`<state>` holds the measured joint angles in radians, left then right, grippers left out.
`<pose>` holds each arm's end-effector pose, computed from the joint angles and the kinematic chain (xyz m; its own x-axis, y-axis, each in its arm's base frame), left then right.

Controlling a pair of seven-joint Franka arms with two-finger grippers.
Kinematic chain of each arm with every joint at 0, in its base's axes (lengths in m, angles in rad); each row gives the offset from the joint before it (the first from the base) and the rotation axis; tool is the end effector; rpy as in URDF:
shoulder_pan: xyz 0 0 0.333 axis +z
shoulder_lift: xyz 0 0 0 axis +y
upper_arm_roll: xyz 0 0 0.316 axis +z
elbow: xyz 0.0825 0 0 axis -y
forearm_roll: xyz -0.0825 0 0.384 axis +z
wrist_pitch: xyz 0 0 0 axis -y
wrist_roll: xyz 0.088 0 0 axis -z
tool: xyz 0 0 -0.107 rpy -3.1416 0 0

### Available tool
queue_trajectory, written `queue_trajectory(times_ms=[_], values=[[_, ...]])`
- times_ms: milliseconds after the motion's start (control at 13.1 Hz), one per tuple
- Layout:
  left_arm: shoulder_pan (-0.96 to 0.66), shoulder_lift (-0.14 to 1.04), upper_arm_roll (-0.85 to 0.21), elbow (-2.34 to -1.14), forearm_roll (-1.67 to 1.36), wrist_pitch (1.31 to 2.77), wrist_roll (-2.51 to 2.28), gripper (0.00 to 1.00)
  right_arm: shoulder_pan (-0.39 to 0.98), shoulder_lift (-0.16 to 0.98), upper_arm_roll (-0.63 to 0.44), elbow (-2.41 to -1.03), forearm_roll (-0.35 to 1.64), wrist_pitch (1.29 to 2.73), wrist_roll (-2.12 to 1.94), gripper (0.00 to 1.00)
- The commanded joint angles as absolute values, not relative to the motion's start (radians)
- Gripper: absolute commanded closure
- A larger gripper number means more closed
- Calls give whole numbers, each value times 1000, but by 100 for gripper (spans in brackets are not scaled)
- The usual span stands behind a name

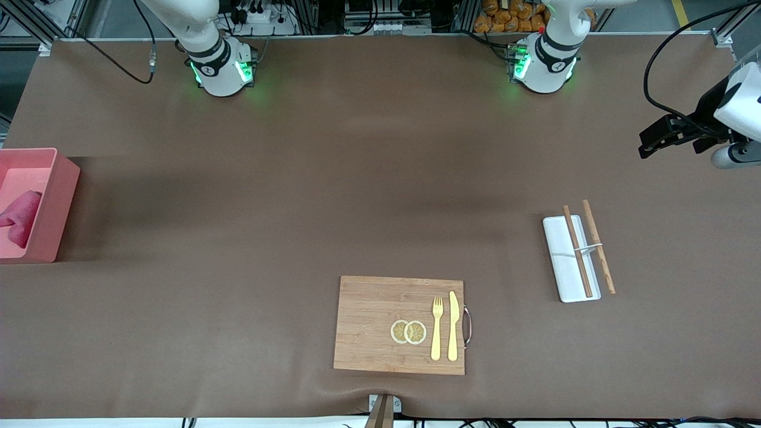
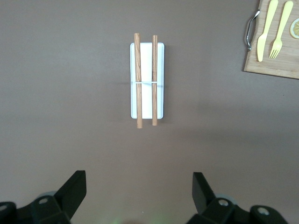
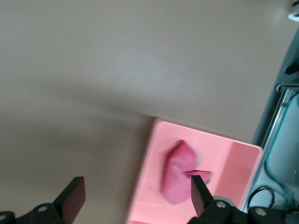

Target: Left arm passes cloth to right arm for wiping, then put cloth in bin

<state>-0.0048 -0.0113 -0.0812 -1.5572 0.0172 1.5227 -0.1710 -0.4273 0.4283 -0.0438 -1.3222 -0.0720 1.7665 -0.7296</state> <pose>0.5444 -0.0453 0.6329 0.9961 0.0857 -0.0198 0.0853 -0.9961 -0.0218 0.6132 -0.3131 0.4937 0.9615 0.2705 -0.0476 0.2735 -0.9588 0.0767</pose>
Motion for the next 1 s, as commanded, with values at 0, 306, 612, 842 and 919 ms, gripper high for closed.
queue_trajectory(times_ms=[0, 306, 612, 842, 919], values=[[-5, -23, -78, -1555, 32, 1517, -155, 0, -315, 388, -49, -1358, -94, 1676, -515, 0], [11, -35, -78, -1559, 35, 1516, -155, 0, -148, 357, -44, -1364, -26, 1554, -165, 0], [11, -40, -81, -1555, 35, 1514, -156, 0, 0, 328, -44, -1382, 34, 1539, 105, 0], [11, -40, -80, -1554, 37, 1514, -156, 0, 25, 223, -49, -1463, 43, 1539, 135, 0], [11, -40, -78, -1554, 37, 1516, -155, 0, 8, 177, -54, -1504, 37, 1542, 109, 0]])
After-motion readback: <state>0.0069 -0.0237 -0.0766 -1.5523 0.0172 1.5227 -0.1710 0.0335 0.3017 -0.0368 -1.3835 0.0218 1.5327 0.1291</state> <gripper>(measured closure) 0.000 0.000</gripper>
